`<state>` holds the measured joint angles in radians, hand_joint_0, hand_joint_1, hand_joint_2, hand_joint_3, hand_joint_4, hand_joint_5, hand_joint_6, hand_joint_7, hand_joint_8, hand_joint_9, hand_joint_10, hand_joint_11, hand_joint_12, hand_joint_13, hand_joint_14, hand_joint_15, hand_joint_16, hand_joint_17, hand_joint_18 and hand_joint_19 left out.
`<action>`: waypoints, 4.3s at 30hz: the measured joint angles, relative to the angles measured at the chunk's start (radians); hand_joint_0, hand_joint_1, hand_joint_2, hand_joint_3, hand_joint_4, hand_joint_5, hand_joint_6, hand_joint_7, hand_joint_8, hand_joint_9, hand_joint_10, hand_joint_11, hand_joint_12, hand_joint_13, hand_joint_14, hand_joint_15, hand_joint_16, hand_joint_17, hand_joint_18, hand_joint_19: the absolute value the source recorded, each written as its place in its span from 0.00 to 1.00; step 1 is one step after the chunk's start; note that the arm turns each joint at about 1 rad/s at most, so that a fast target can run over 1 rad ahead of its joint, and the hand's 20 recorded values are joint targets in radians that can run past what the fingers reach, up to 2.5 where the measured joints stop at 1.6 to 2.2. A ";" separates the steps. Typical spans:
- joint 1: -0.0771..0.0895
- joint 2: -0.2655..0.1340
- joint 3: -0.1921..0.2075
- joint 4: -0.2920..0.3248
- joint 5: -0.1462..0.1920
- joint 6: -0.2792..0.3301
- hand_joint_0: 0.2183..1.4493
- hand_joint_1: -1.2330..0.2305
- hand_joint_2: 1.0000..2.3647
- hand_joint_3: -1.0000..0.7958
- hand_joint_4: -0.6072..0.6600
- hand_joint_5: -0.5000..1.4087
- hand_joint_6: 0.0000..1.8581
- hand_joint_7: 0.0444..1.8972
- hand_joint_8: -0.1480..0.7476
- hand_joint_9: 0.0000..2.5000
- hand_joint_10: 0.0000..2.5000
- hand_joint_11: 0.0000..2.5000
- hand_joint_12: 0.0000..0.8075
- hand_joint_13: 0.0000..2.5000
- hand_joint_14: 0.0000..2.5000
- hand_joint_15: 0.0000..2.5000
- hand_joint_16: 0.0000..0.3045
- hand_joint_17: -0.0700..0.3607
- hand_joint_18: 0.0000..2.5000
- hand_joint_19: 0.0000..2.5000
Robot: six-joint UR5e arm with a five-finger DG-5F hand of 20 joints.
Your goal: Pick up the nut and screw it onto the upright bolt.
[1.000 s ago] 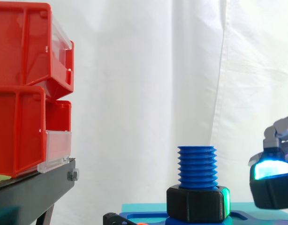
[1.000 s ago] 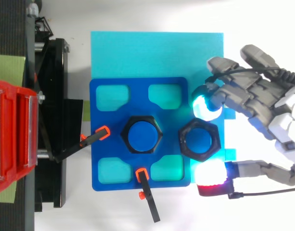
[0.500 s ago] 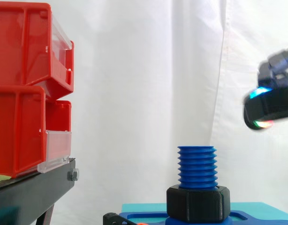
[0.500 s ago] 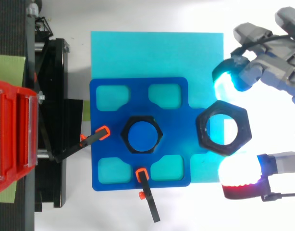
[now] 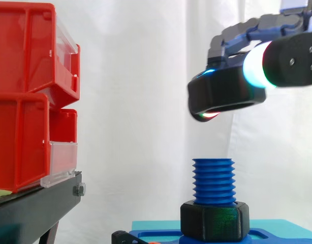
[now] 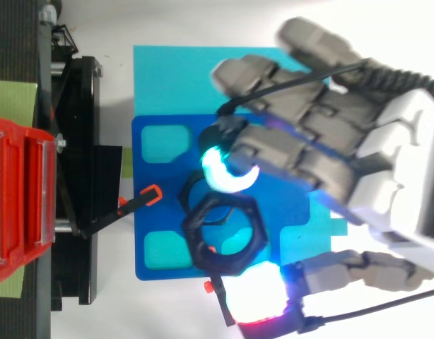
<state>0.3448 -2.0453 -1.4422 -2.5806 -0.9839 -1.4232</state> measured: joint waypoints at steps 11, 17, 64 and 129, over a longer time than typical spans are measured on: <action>-0.031 -0.028 0.014 0.007 -0.068 0.003 0.26 0.46 0.00 0.28 0.70 0.20 0.28 0.66 0.51 0.21 0.00 0.00 0.42 0.20 0.00 0.00 0.12 0.35 0.14 0.00; -0.048 -0.028 0.014 -0.029 -0.089 0.013 0.26 0.46 0.00 0.28 0.71 0.20 0.28 0.66 0.51 0.21 0.00 0.00 0.41 0.20 0.00 0.00 0.12 0.35 0.14 0.00; -0.072 -0.059 0.011 -0.036 -0.135 0.046 0.26 0.46 0.00 0.28 0.70 0.20 0.27 0.66 0.51 0.22 0.00 0.00 0.41 0.21 0.00 0.00 0.12 0.35 0.14 0.01; -0.156 -0.058 -0.037 0.040 -0.328 0.043 0.08 0.60 0.00 0.28 0.68 0.14 0.27 0.36 0.53 0.09 0.00 0.00 0.57 0.10 0.00 0.00 0.21 0.49 0.00 0.00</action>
<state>0.1889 -2.1036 -1.4791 -2.5406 -1.3115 -1.3797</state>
